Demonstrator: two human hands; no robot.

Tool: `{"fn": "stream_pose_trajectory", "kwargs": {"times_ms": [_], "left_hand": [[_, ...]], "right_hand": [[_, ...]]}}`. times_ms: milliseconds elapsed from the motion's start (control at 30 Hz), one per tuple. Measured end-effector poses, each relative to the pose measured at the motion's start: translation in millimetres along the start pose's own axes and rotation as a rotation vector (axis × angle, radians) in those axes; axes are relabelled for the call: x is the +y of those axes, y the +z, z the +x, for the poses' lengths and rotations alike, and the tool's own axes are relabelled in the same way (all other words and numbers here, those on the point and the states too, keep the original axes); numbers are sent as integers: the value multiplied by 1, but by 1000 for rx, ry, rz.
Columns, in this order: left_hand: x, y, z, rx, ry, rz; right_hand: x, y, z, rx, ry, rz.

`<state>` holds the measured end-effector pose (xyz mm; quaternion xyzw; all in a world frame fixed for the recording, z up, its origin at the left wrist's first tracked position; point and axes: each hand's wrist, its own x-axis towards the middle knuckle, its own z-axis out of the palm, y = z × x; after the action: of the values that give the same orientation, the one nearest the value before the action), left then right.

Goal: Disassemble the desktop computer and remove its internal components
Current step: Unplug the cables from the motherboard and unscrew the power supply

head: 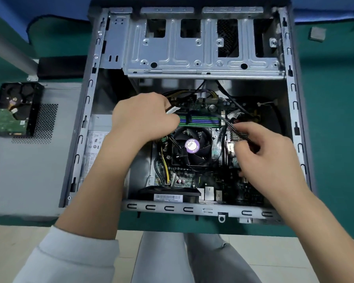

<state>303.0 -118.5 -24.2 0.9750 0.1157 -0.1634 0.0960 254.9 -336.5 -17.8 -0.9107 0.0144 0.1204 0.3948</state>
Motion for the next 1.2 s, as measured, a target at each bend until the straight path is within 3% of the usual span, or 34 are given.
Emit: {"fn": "stream_pose_trajectory", "kwargs": {"times_ms": [167, 267, 400, 467, 667, 833, 933, 1067, 1133, 1200], "left_hand": [[-1, -2, 1, 31, -25, -77], [-1, -3, -1, 39, -8, -125], [0, -6, -2, 18, -74, -284], [0, -6, -1, 35, -81, -304], [1, -8, -4, -38, 31, -302], [8, -20, -4, -190, 144, -501], [21, -26, 3, -298, 248, -398], [22, -20, 30, -559, 172, -372], [12, -10, 43, -555, 89, -303], [3, 0, 48, -415, 37, -87]], "right_hand": [[-4, -1, 1, 103, -54, 216], [-3, 1, 1, 96, -78, 98], [5, 7, 3, -122, -26, -119], [4, 10, 1, -102, -65, -293], [-7, 10, 11, -98, -145, -193], [-35, 10, 47, -163, -205, -258], [-46, 24, 59, -326, -66, 32], [-41, 32, 67, -448, 265, 424], [-34, 27, 77, -414, 265, 310], [-32, 24, 92, -379, 91, -109]]}}
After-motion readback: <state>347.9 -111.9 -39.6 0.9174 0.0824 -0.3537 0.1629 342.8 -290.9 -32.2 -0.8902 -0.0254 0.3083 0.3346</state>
